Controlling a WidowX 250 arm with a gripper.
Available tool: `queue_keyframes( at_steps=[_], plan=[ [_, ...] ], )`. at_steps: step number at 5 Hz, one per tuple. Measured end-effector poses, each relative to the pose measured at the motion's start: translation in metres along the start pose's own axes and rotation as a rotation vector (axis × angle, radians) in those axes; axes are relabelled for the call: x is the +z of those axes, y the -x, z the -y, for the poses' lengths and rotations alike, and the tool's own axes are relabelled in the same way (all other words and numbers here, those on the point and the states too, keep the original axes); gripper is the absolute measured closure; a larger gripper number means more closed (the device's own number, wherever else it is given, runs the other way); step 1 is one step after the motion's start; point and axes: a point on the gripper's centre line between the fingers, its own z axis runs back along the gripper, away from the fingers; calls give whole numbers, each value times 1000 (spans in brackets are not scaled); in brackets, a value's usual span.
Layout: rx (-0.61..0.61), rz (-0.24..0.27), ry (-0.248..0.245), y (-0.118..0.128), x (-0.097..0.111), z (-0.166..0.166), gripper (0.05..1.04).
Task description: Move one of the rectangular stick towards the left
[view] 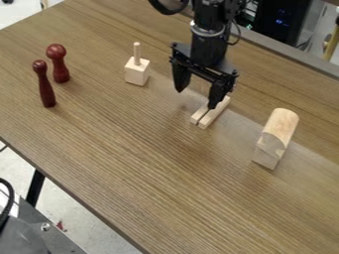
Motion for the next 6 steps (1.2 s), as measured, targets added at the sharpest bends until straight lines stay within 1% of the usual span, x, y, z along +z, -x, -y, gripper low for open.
queue_keyframes(
  at_steps=[1,3,4,5,6],
  plan=[
    [-5,-7,-9,3,-2,-3,84],
    [2,1,-13,2,-2,-6,83],
    [8,-7,-17,3,-7,-7,84],
    [6,-7,-22,3,-8,-7,84],
    [10,5,-39,-2,-9,-10,84]
  ],
)
